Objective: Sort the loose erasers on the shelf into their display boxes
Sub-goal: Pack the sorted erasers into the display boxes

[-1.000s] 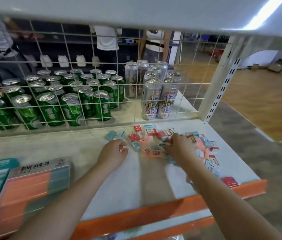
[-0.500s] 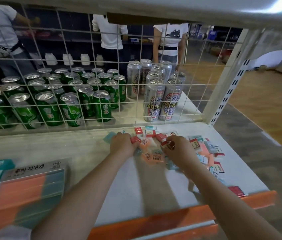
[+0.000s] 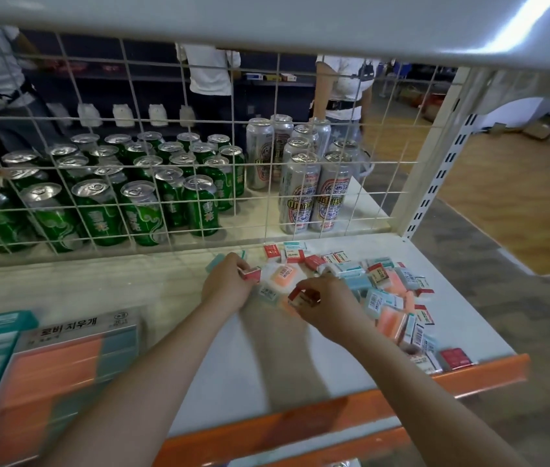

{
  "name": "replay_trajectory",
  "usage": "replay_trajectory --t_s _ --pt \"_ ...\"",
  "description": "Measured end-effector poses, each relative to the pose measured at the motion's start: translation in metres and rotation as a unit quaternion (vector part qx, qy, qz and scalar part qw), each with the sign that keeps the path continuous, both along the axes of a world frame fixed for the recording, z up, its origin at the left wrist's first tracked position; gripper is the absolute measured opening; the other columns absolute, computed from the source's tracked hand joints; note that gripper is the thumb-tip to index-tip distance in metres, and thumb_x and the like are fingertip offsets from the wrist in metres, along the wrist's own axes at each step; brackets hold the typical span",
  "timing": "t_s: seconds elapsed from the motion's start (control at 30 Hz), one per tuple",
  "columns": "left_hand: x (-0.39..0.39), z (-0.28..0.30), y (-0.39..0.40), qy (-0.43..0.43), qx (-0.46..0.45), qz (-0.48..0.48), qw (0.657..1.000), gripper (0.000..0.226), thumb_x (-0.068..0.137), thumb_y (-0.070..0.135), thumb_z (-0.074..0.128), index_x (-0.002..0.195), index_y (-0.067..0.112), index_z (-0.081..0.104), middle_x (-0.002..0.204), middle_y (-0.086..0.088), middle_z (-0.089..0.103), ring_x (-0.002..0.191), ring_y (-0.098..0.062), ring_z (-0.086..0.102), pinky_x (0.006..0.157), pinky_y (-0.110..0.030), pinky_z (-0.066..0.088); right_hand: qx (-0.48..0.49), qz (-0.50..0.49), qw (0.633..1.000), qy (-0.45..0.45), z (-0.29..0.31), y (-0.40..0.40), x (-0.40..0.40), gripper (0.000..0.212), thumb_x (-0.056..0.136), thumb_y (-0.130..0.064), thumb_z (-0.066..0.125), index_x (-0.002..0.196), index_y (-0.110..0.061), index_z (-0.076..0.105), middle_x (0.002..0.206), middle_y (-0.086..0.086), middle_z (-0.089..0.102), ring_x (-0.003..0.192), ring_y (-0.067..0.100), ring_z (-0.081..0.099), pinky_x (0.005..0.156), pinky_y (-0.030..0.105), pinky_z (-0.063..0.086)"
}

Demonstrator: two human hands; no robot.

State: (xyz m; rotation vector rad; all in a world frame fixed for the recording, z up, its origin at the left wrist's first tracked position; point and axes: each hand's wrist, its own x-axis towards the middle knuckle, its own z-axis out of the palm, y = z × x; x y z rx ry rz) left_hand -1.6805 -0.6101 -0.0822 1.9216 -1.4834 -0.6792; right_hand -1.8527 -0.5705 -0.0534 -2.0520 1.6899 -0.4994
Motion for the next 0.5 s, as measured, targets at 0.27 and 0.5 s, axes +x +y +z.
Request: replay_trajectory --t_s 0.27,0.5 --pt "0.048 0.002 0.057 -0.027 -0.058 -0.064 0.996 0.020 0.081 0.027 0.070 0.077 0.026 0.051 0.090 0.001 0.059 0.082 -0.018 0.057 0.071 -0.030 0.043 0.035 0.022 0.999 -0.006 -0.014 0.028 0.027 0.029 0.081 -0.017 0.064 0.110 -0.017 0.066 0.107 0.004 0.056 0.096 0.020 0.056 0.070 0.019 0.036" --pt "0.051 -0.007 0.087 -0.072 -0.028 -0.132 0.988 0.014 0.082 0.024 0.068 0.089 0.020 0.057 0.096 0.006 0.050 0.089 -0.014 0.056 0.075 -0.024 0.040 0.035 0.004 0.999 0.009 -0.022 0.043 0.031 0.031 0.081 -0.021 0.066 0.112 -0.017 0.065 0.117 0.007 0.056 0.104 0.022 0.055 0.073 0.018 0.035"
